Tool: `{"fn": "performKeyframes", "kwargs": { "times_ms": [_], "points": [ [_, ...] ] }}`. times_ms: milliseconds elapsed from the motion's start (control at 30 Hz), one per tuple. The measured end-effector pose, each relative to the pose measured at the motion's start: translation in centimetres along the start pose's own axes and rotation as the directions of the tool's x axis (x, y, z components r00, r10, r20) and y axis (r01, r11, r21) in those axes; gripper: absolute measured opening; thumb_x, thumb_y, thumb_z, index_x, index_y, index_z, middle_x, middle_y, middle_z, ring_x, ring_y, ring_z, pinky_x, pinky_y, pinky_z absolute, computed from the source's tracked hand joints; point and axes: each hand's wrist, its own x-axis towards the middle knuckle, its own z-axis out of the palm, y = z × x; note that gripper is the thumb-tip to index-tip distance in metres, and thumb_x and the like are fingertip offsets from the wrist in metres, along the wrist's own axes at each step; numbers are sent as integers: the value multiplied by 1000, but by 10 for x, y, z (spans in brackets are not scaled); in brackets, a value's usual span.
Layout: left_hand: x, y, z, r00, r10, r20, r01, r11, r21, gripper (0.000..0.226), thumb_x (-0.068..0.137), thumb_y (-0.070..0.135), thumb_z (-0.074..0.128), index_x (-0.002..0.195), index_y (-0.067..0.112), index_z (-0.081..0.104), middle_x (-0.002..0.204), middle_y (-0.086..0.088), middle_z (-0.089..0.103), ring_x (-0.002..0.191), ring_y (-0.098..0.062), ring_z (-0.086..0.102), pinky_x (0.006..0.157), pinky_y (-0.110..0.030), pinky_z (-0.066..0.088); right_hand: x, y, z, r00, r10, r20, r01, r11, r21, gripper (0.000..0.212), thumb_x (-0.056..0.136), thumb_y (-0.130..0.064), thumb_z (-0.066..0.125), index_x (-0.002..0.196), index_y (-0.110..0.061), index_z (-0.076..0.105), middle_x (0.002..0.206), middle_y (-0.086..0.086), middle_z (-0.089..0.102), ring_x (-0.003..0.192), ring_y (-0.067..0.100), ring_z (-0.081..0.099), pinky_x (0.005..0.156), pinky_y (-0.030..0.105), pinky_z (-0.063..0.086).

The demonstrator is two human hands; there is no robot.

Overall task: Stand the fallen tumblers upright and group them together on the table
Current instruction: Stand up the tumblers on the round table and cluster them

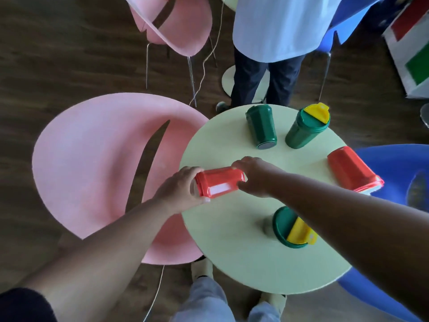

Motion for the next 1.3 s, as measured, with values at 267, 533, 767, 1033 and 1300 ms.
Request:
{"fn": "performKeyframes", "kwargs": {
  "times_ms": [267, 533, 767, 1033, 1300],
  "points": [
    [16, -23, 20, 997, 74, 8, -70, 971, -227, 105, 59, 51, 89, 145, 30, 32, 141, 6, 48, 122, -15, 54, 103, -38, 49, 32, -14, 18, 998, 61, 8, -61, 997, -39, 41, 89, -24, 58, 129, -29, 54, 121, 2, 54, 112, 24, 49, 87, 43, 52],
    [31, -3, -20, 954, 300, -9, -300, 954, -25, 97, 61, 58, 80, 142, 32, 33, 134, 0, 50, 118, -20, 52, 98, -40, 50, 27, -7, 4, 946, 318, 67, -322, 888, 328, 34, 89, -18, 50, 121, -24, 61, 118, 2, 62, 105, 22, 59, 85, 31, 49],
    [42, 48, -32, 893, 441, 87, -447, 848, 284, 91, 61, 61, 72, 140, 35, 34, 120, -3, 46, 110, -25, 49, 91, -40, 48, 6, 1, -21, 926, 350, 144, -362, 713, 600, 22, 90, -18, 52, 104, -23, 68, 100, 1, 72, 96, 22, 68, 85, 39, 58],
    [54, 86, -32, 879, 447, 164, -473, 784, 402, 89, 63, 65, 67, 140, 34, 33, 117, -3, 42, 112, -26, 45, 95, -41, 44, -7, 9, -32, 930, 337, 149, -367, 807, 463, 32, 97, -26, 48, 122, -15, 64, 106, 3, 63, 99, 19, 58, 90, 37, 49],
    [57, 91, -32, 878, 444, 178, -478, 794, 377, 94, 68, 64, 68, 145, 28, 28, 128, -2, 43, 120, -24, 44, 100, -41, 42, -11, 13, -33, 918, 368, 149, -395, 813, 428, 34, 97, -28, 47, 127, -19, 62, 122, 4, 62, 106, 18, 55, 85, 28, 43]
  ]
}}
